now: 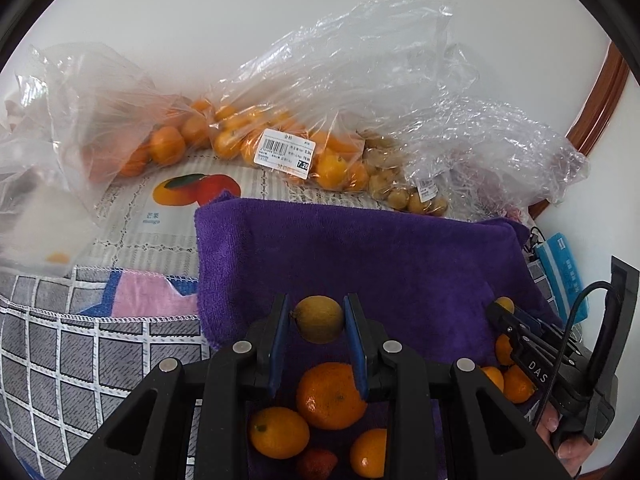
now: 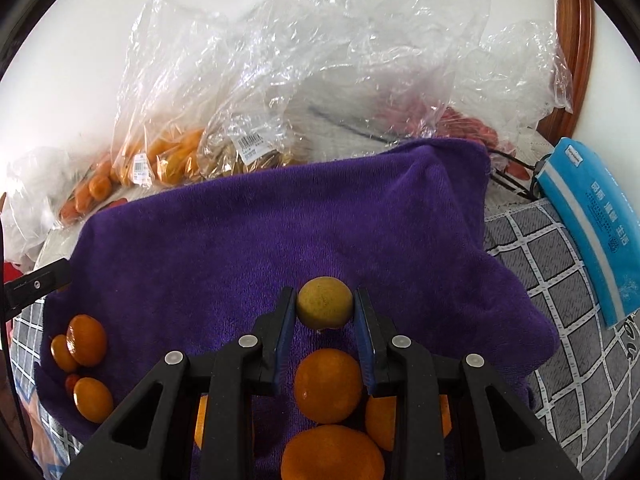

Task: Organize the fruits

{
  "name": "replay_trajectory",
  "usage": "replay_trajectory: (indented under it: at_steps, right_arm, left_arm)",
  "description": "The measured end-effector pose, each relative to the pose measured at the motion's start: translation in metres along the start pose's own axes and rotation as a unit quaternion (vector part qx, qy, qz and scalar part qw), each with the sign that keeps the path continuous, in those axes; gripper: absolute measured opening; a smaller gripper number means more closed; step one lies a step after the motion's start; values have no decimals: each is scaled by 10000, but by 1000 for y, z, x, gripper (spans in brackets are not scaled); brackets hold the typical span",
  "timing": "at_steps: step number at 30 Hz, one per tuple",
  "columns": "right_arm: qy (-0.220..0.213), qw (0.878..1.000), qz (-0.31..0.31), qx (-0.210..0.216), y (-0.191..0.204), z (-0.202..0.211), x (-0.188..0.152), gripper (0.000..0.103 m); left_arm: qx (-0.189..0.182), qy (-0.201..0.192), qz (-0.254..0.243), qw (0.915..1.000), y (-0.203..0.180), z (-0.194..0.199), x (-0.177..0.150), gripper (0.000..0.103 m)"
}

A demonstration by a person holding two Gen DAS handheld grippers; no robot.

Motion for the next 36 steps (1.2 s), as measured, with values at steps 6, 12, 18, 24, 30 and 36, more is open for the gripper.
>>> replay_trajectory:
  at_steps: [6, 12, 18, 24, 30, 36]
  right_arm:
    - [-39, 9998, 163, -102, 2, -2, -1, 29]
    - [-88, 9999, 51, -56, 2, 10, 1, 47]
    - [-297, 9995, -102, -89, 2, 60, 2, 55]
    - [-597, 9982, -22, -86, 12, 138, -8, 62]
    - [-879, 9958, -56, -243, 10, 200, -29, 86]
    - [-1194, 9924, -34, -288, 13, 247, -47, 99]
  left_arm:
    - [51, 192, -33, 9998, -2, -12, -4, 26]
    - [94, 283, 14, 9996, 0, -2, -10, 28]
    - [-94, -221, -31, 9997, -12, 58, -18, 53]
    - [-108, -763, -158, 9969, -28, 130, -37, 67]
    - [-22, -1165, -255, 9929, -30, 191, -60, 83]
    - [56, -1463, -274, 9888, -32, 236, -81, 97]
Point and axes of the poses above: each gripper's, at about its wrist camera, not at the fingertips, and z roughly against the way its jaws point, y to its left, x to its top, the point moved 9 cm from there along -z, roughly the way its jaws point
